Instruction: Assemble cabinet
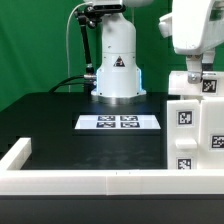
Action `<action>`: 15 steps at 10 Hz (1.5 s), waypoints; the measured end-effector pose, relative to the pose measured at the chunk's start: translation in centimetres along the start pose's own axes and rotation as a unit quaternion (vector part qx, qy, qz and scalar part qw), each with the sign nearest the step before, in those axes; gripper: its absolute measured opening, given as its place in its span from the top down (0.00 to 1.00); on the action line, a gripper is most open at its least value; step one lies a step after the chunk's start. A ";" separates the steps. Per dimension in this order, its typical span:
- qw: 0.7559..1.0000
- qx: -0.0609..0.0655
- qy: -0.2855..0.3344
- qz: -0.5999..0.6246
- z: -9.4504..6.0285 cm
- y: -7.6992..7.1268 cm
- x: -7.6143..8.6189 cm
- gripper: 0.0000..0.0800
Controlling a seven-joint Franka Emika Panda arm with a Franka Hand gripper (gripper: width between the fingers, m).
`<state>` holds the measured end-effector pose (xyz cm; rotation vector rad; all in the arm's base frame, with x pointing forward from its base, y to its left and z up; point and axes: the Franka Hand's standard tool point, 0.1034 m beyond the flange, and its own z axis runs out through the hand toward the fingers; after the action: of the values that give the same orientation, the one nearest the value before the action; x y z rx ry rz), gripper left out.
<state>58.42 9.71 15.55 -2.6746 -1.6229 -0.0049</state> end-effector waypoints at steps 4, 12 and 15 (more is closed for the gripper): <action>1.000 0.001 -0.001 0.002 0.0 0.0 -0.1 0.30; 0.974 0.004 -0.003 0.228 -0.1 -0.4 0.1 0.30; 0.927 0.005 -0.002 0.376 -0.1 -0.6 0.2 0.30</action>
Offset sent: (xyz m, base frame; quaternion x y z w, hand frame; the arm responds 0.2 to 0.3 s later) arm 0.0000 0.0000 0.0000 0.0000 0.0000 0.0000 1.0000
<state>57.98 10.19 15.68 -3.0828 -0.4982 0.0165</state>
